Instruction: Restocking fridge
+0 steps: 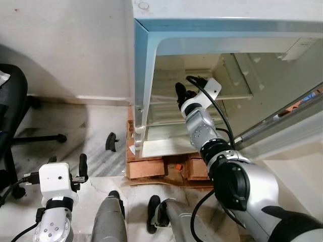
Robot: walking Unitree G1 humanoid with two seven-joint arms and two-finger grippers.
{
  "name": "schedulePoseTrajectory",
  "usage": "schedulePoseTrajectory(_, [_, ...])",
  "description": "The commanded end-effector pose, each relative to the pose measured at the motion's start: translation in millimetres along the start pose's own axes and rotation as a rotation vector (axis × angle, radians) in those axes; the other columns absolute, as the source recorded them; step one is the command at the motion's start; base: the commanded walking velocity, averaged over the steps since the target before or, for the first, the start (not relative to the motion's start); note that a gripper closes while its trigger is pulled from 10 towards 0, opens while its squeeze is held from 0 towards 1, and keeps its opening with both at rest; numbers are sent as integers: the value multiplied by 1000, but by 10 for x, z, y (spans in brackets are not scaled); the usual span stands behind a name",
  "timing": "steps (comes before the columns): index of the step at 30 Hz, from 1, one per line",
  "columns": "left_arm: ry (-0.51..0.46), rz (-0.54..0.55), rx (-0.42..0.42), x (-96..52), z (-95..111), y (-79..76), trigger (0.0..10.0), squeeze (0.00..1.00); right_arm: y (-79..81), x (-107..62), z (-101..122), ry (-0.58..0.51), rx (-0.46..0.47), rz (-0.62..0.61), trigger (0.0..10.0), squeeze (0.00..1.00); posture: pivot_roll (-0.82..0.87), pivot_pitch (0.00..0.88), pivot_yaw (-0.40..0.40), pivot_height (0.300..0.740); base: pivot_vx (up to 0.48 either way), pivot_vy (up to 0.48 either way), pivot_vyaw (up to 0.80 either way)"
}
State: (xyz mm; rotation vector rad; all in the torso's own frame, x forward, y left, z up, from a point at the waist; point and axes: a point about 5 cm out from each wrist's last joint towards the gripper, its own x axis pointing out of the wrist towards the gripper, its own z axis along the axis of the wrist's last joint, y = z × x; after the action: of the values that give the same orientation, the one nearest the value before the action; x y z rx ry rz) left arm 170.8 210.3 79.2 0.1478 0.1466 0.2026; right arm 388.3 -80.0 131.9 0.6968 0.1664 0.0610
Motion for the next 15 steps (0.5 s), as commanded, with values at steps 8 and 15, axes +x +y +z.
schedulePoseTrajectory(8, [18,-12,30,110,-93,29,10000,0,-271,11,320,-77,54,-5,10000,1000,344,206,-124,740,0,0,0])
schedulePoseTrajectory(15, [-6,-31,39,276,-63,36,10000,0,-491,-40,459,-105,-56,8,10000,1000,293,160,-96,740,0,0,0])
